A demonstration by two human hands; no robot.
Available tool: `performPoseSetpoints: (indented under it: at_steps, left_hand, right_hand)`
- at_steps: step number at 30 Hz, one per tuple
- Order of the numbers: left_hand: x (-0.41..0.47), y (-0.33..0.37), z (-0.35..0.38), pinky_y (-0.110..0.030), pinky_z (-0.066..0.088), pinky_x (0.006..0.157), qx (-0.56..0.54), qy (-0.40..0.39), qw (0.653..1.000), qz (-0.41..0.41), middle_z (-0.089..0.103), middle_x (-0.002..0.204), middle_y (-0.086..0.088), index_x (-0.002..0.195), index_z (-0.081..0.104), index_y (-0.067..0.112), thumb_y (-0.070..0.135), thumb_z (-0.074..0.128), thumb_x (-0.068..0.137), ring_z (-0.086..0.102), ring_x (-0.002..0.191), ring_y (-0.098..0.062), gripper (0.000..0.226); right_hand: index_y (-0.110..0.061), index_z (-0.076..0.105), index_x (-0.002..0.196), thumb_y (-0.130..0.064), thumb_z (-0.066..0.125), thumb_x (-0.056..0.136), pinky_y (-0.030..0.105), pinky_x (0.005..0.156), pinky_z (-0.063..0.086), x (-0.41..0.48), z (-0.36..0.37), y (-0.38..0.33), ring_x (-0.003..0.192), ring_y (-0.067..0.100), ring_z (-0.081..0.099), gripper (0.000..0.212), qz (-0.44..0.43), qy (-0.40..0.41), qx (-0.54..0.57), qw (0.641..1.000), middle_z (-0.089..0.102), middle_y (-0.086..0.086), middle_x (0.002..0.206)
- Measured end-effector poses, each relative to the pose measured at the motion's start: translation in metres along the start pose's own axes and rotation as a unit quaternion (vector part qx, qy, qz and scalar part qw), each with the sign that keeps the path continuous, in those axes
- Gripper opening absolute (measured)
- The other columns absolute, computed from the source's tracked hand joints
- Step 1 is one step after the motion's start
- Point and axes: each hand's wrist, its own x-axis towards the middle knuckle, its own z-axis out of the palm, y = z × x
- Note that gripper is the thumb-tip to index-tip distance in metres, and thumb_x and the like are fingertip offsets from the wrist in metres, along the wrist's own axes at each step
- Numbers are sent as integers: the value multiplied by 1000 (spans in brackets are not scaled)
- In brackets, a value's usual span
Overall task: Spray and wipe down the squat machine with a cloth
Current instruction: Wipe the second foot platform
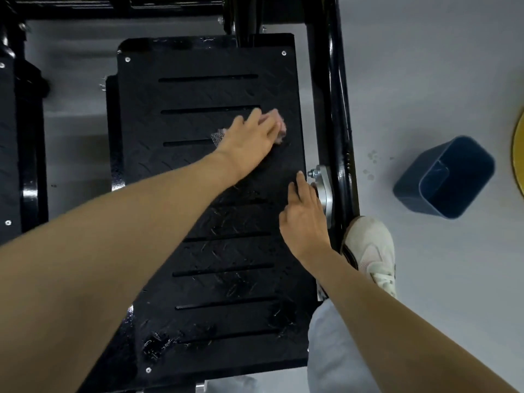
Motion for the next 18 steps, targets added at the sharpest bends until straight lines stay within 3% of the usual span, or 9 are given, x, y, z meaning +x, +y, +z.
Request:
performPoseSetpoints:
  at_steps: [2, 4, 6, 8, 9, 11, 13, 15, 18]
  left_hand:
    - [9, 15, -5, -45, 42, 95, -110, -12, 990, -86, 18, 150, -14, 146, 22, 5, 2, 65, 79, 31, 125, -36, 80]
    - [3, 38, -1, -47, 42, 98, -164, -4, 983, -77, 25, 147, -12, 145, 28, 10, 7, 57, 86, 34, 123, -33, 66]
    - [-8, 48, 9, -47, 43, 96, -130, 37, 989, 55, 30, 145, -9, 147, 27, 11, 6, 52, 89, 36, 121, -32, 64]
    - [-12, 35, 13, -42, 44, 94, -48, 62, 979, 186, 31, 144, -7, 149, 20, 11, 0, 57, 86, 38, 119, -31, 74]
    - [-7, 25, 14, -42, 44, 94, -19, 61, 979, 195, 31, 144, -7, 150, 17, 11, -1, 59, 85, 38, 119, -31, 78]
    - [0, 13, 10, -43, 42, 94, -9, 40, 991, 127, 26, 147, -7, 151, 12, 12, -3, 60, 82, 35, 120, -33, 85]
    - [1, 16, 5, -44, 40, 94, -83, 19, 996, 8, 22, 150, -8, 151, 13, 10, -4, 57, 82, 33, 120, -35, 83]
    - [-6, 37, -1, -45, 39, 95, -136, 17, 989, -46, 25, 149, -9, 150, 18, 10, -4, 55, 83, 33, 119, -35, 77]
    - [-29, 72, 3, -44, 37, 94, -168, 32, 984, 40, 33, 142, -5, 145, 29, 14, -2, 47, 87, 35, 117, -32, 63]
  right_hand:
    - [0, 30, 146, -11, 44, 95, 36, 118, 16, -1, 1, 2, 143, 28, 19, 53, 5, 10, -1, 1000, 12, 17, 157]
    - [2, 40, 140, -8, 47, 93, 40, 115, 29, -1, 1, 1, 137, 31, 27, 49, 12, 34, 5, 999, 23, 19, 152]
    - [3, 52, 126, -3, 49, 90, 39, 93, 49, 1, 1, -1, 121, 29, 44, 36, 26, 64, 56, 996, 36, 17, 141]
    - [-1, 55, 113, 0, 48, 90, 34, 72, 53, 3, -2, -1, 94, 24, 55, 24, 66, 92, 142, 983, 41, 11, 130]
    - [-3, 54, 109, 1, 48, 90, 33, 68, 52, 3, -4, -1, 84, 21, 54, 20, 87, 108, 176, 975, 42, 8, 125]
    - [-5, 53, 103, 3, 48, 89, 29, 67, 48, 2, -7, 3, 75, 16, 50, 17, 129, 127, 215, 960, 43, 4, 115]
    - [-7, 52, 103, 5, 46, 88, 26, 71, 44, 5, -7, 8, 79, 13, 49, 20, 170, 128, 259, 942, 47, 2, 110]
    - [-8, 51, 102, 5, 43, 89, 26, 75, 46, 7, -8, 10, 84, 13, 52, 20, 206, 149, 325, 911, 53, 3, 105]
    - [-16, 44, 99, -8, 37, 98, 21, 64, 44, 11, -12, 10, 75, 12, 54, 10, 253, 201, 416, 850, 56, -2, 85]
